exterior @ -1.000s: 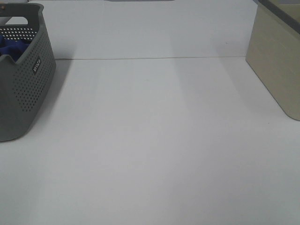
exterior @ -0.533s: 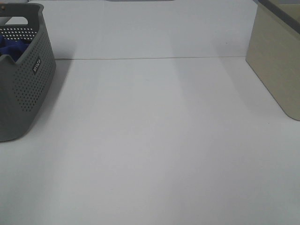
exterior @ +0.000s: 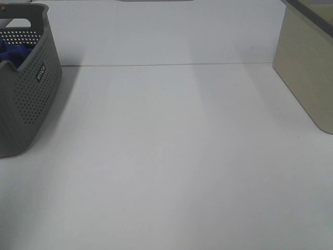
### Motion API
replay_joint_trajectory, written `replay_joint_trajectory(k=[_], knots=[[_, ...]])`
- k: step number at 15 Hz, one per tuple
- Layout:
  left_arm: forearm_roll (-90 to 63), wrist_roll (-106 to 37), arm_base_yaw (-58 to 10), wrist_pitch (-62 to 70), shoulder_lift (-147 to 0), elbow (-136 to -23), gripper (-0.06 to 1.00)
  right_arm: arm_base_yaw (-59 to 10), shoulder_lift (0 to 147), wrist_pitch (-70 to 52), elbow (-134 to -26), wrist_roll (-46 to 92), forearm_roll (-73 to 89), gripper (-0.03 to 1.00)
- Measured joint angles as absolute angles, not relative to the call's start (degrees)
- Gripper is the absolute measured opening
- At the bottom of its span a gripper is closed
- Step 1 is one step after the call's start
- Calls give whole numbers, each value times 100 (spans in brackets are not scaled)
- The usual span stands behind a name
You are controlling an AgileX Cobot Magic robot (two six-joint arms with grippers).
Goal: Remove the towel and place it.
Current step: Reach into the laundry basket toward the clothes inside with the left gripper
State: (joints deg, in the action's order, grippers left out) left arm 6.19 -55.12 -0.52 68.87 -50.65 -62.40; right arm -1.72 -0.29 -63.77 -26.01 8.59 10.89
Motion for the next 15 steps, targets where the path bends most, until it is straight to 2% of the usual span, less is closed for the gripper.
replay_joint_trajectory(k=[6,9,10,15], knots=[[1513,-5552,-52,5873,-7133,-6910,99,-172,-29,-6377,-2601,859,1089,76],[1581,-5586,-52,5833,-8405,-8050,99,-172,-29,-6377,-2601,859,1089,76],[1587,-5810,-6,5867,-9207,-8892,99,-172,-29,-6377,-2601,859,1089,76],[1438,-6492,527,6257,-10766,-10330,99,-172,-29,-6377,-2601,859,1089,76]])
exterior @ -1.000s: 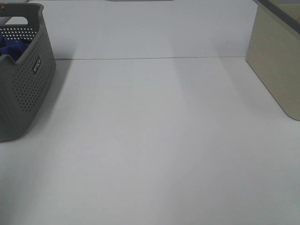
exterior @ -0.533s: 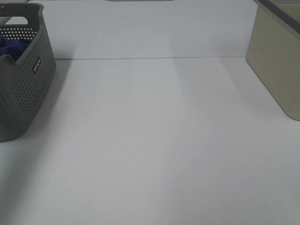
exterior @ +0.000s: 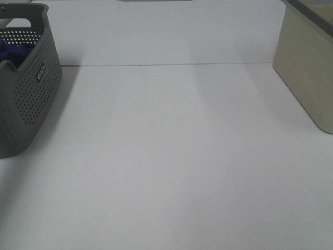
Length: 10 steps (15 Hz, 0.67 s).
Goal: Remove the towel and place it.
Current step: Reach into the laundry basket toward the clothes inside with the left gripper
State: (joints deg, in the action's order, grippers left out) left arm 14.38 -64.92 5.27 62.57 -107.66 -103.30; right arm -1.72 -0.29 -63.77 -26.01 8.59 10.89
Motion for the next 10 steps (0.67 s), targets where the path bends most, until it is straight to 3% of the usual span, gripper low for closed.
replay_joint_trajectory(k=[7,10], knots=[[1324,-6927,819,5942,-11986,-10416,98,-172,-29,-6377,-2601,859,1089,76],[1318,-7024,819,5615,-12370,-10416,91,-172,-29,-6377,-2601,859,1089,76]])
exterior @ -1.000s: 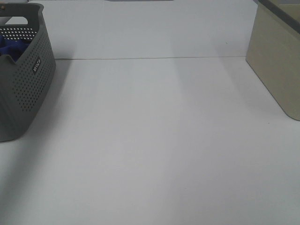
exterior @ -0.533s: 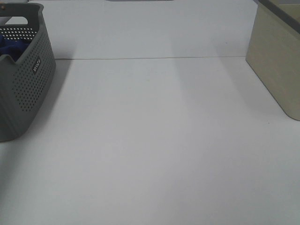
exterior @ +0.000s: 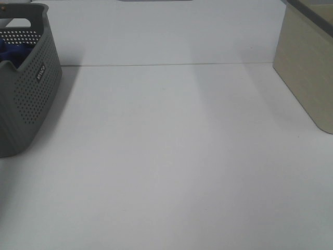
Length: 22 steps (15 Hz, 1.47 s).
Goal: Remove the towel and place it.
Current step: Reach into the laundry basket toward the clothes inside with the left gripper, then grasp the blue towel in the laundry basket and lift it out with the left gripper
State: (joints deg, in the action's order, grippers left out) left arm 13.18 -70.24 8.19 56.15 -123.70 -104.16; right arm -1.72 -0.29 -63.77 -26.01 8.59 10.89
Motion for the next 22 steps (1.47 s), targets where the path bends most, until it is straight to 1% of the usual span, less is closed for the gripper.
replay_joint_trajectory(k=[5,9,11,12,13,14,15,16,17,22], knots=[[1318,-7093,819,5724,-12525,-10416,71,-172,-29,-6377,-2601,859,1089,76],[1318,-7139,819,5747,-12617,-10422,63,-172,-29,-6377,-2601,859,1089,76],[1329,-7151,819,5752,-12731,-10428,57,-172,-29,-6377,-2601,859,1089,76],[1335,-7151,819,5752,-12748,-10428,51,-172,-29,-6377,-2601,859,1089,76],[1335,-7151,819,5747,-12748,-10428,42,-172,-29,-6377,-2601,859,1089,76],[1335,-7151,819,5747,-12737,-10428,29,-172,-29,-6377,-2601,859,1089,76],[1335,-7151,819,5747,-12737,-10428,13,-172,-29,-6377,-2601,859,1089,76],[1335,-7151,819,5747,-12737,-10428,2,-172,-29,-6377,-2601,859,1089,76],[1335,-7139,819,5747,-12725,-10428,0,-172,-29,-6377,-2601,859,1089,76],[1335,-7002,819,5747,-12725,-10428,0,-172,-29,-6377,-2601,859,1089,76]])
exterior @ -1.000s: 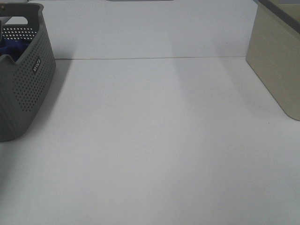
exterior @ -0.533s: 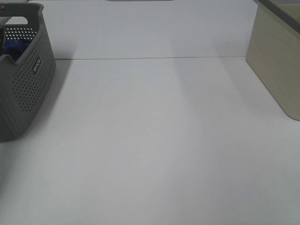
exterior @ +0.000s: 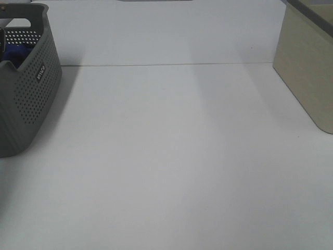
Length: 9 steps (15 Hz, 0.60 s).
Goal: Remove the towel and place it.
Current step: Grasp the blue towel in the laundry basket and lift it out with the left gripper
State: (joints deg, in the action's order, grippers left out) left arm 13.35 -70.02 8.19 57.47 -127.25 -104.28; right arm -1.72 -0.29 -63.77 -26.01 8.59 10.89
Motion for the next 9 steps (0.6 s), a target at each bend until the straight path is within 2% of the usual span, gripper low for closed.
replay_joint_trajectory(k=[9], knots=[[1186,-6589,819,5770,-11442,-10456,0,-172,-29,-6377,-2601,859,1089,76]])
